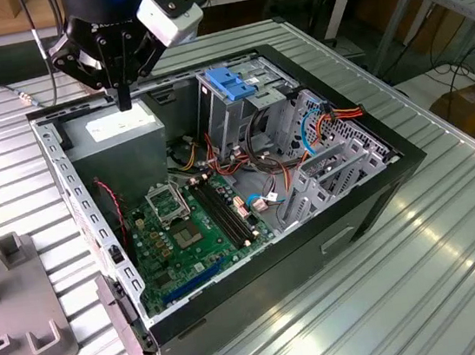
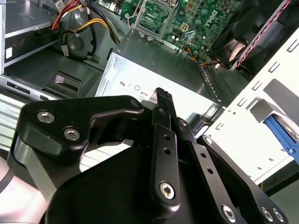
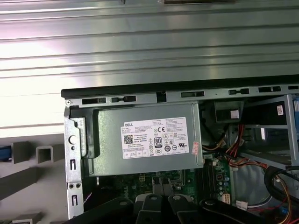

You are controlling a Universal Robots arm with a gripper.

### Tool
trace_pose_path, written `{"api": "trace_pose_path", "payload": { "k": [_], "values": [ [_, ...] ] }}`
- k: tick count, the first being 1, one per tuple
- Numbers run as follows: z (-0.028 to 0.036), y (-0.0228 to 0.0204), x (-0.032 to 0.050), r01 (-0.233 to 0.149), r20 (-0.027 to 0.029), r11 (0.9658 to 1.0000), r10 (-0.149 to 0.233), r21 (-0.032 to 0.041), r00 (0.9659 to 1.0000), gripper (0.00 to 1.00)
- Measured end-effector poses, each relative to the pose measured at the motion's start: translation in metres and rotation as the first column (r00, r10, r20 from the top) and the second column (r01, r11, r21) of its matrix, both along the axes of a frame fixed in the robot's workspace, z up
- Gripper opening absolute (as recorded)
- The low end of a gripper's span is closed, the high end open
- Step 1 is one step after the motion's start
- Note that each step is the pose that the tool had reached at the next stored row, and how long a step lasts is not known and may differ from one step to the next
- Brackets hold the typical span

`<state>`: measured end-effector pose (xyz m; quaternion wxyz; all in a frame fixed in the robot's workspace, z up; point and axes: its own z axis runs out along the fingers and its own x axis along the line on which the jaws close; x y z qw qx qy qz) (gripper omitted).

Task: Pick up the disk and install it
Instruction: 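Reach for the disk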

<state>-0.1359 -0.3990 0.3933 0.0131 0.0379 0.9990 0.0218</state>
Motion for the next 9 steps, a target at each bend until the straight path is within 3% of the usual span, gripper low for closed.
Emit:
{"api": "trace_pose_path", "payload": {
  "k": [9],
  "values": [
    [0.0, 0.0, -0.0081, 0.0, -0.0001, 1.0, 0.0, 0.0003, 1.0, 0.11]
  ]
}}
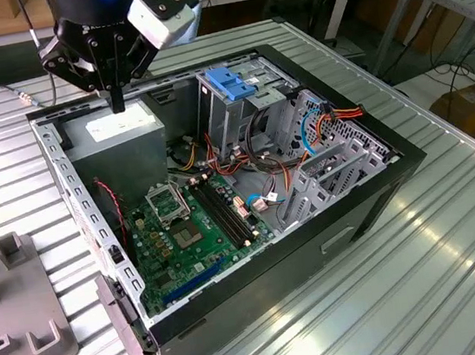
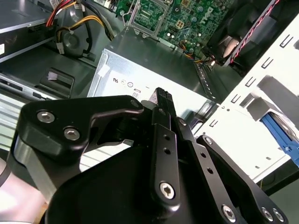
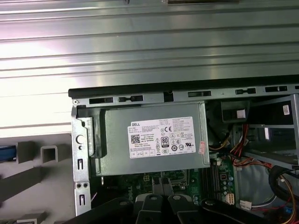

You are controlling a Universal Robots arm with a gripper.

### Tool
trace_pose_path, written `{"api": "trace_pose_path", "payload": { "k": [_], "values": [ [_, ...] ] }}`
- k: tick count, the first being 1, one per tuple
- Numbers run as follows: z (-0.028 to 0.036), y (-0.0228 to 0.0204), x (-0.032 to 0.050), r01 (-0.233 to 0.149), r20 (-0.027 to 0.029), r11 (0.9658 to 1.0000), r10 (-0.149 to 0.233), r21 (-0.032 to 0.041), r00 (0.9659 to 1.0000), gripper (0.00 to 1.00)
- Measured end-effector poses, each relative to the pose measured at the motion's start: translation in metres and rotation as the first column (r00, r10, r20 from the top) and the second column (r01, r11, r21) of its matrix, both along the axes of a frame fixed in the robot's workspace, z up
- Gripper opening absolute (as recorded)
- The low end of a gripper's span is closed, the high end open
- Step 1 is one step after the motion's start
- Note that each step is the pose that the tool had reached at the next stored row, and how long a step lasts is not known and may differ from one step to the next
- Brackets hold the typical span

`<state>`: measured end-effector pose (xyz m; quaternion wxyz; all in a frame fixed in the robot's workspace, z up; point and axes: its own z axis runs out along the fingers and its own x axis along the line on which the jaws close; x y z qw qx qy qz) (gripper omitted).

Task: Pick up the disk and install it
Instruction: 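Reach for the disk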

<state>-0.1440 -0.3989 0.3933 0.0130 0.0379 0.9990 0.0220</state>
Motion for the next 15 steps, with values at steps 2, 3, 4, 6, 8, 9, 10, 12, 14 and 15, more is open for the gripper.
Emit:
{"api": "trace_pose_path", "payload": {
  "k": [2, 3, 4, 6, 8, 9, 10, 12, 14, 15],
  "values": [
    [0.0, 0.0, -0.0013, 0.0, 0.0, 1.0, 0.0, 0.0, 1.0, 0.11],
    [0.0, 0.0, -0.002, 0.0, 0.0001, 1.0, 0.0, 0.0001, 1.0, 0.11],
    [0.0, 0.0, -0.0026, 0.0, 0.0, 1.0, 0.0, 0.0001, 1.0, 0.11],
    [0.0, 0.0, -0.0039, 0.0, 0.0, 1.0, 0.0, 0.0001, 1.0, 0.11],
    [0.0, 0.0, -0.005, 0.0, -0.0001, 1.0, 0.0, 0.0001, 1.0, 0.11],
    [0.0, 0.0, -0.0057, 0.0, -0.0001, 1.0, 0.0, 0.0001, 1.0, 0.11],
    [0.0, 0.0, -0.0061, 0.0, -0.0001, 1.0, 0.0, 0.0002, 1.0, 0.11],
    [-0.0001, 0.0, -0.0079, 0.0, 0.0, 1.0, 0.0, 0.0003, 1.0, 0.11],
    [0.0, 0.0, -0.0091, 0.0, 0.0, 1.0, 0.0, 0.0003, 1.0, 0.11],
    [0.0, 0.0, -0.0096, 0.0, -0.0001, 1.0, 0.0, 0.0002, 1.0, 0.11]
  ]
}}
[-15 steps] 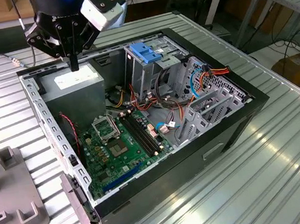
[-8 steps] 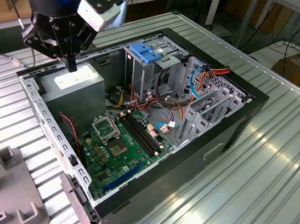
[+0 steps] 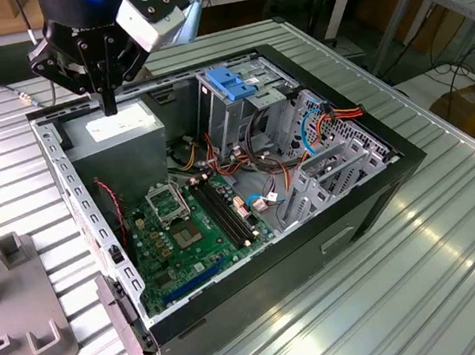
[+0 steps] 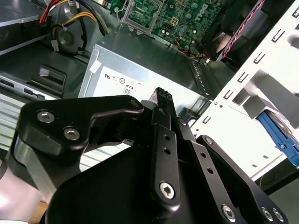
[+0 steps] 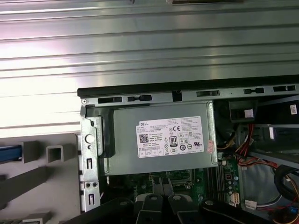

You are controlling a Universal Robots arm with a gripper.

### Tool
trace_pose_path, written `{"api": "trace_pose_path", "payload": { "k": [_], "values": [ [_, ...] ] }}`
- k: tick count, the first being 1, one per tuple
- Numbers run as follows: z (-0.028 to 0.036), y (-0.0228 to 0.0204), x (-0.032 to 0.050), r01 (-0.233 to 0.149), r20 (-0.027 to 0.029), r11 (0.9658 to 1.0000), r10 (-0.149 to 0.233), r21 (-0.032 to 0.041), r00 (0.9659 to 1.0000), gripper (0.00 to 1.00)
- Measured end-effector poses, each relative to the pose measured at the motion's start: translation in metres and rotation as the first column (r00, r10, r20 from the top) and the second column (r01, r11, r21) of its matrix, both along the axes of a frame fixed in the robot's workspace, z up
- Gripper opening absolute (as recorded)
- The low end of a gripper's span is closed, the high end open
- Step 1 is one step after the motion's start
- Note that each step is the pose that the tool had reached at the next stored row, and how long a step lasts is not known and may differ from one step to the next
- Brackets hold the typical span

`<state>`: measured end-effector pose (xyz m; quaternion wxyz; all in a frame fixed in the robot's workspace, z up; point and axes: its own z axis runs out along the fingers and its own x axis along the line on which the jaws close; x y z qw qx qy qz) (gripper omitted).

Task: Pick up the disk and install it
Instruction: 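Reach for the disk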

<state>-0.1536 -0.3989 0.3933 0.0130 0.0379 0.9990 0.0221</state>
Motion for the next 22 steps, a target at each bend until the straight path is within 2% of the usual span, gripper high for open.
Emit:
{"api": "trace_pose_path", "payload": {
  "k": [22],
  "values": [
    [-0.0001, 0.0, -0.0171, 0.0, -0.0001, 1.0, 0.0, 0.0008, 1.0, 0.11]
  ]
}}
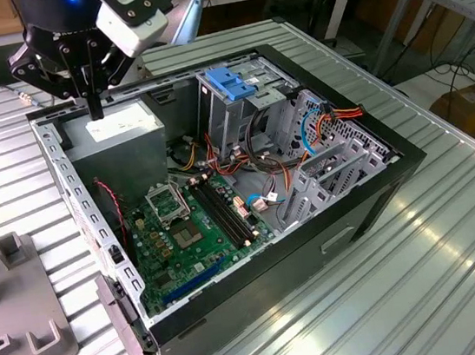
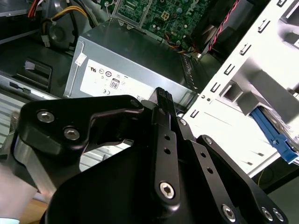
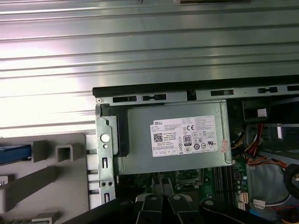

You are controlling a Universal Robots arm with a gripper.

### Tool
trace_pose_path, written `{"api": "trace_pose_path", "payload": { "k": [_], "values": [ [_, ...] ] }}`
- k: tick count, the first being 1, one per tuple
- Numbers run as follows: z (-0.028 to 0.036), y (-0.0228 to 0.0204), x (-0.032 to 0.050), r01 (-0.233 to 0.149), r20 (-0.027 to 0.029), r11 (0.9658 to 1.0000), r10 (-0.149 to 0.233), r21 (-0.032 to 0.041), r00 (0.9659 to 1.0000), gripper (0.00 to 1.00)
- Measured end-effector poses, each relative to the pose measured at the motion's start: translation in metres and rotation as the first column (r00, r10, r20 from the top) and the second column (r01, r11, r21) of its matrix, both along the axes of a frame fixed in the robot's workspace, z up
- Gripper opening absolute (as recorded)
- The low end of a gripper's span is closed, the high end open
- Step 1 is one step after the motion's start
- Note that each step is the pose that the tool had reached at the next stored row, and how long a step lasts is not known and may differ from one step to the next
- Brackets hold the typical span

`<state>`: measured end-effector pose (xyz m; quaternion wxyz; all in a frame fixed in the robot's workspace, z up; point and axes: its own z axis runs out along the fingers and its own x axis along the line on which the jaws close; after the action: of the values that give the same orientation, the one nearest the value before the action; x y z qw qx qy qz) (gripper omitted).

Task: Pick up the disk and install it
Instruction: 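Reach for the disk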

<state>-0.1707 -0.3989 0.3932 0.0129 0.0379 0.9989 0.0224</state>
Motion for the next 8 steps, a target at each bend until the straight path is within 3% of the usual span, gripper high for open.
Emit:
{"api": "trace_pose_path", "payload": {
  "k": [8],
  "values": [
    [0.0, 0.0, -0.0057, 0.0, -0.0003, 1.0, 0.0, 0.0002, 1.0, 0.11]
  ]
}}
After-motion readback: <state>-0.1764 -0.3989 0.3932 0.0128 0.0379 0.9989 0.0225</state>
